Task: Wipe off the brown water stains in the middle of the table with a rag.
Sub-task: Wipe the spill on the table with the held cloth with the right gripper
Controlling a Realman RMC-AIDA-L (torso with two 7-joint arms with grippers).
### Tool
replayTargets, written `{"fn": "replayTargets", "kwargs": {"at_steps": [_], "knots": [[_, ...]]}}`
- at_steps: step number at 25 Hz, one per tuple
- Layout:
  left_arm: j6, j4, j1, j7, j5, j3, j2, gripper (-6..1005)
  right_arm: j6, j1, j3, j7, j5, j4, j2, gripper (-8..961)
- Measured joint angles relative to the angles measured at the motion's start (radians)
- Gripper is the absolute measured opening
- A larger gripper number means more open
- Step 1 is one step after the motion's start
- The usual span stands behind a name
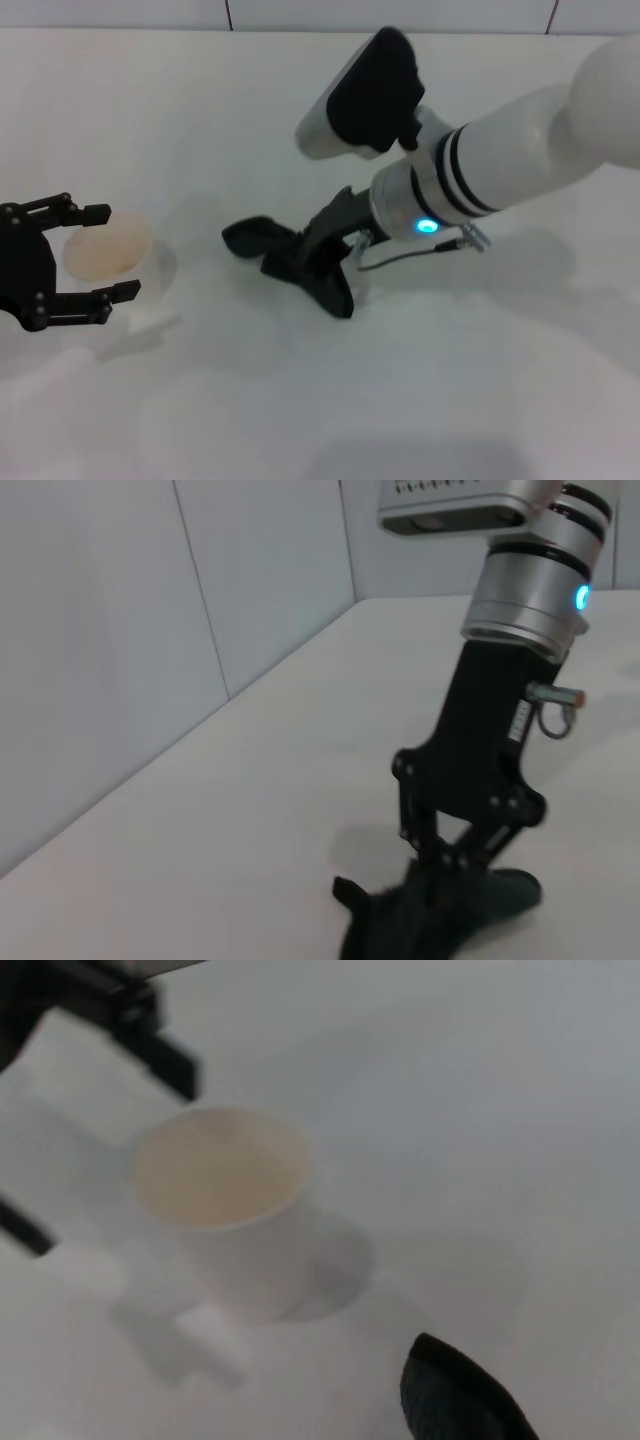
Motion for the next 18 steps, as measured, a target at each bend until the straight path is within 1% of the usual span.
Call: {"fn": "replayTargets", "kwargs": {"at_steps": [3, 8, 10, 18], "knots": [[-0.001, 0.0, 0.001, 0.003, 0.0, 0.0, -0.001, 862, -0.024, -0.005, -0.025, 0.002, 0.011, -0.016, 0.0, 89], [-0.001, 0.0, 0.004, 0.004, 0.0, 0.0, -0.002, 862, -0.052, -0.047, -0.021, 0.002, 0.016, -0.05, -0.001, 90], [-0.001, 0.0, 0.004, 0.004, 0.0, 0.0, -0.004, 862, -0.048, -0.061, -0.001, -0.001, 0.009, -0.053, -0.004, 90], [-0.002, 0.0, 0.003, 0.005, 0.0, 0.001, -0.004, 862, -0.002, -0.079, 0.1, -0.003, -0.041, -0.011, -0.007, 92]]}}
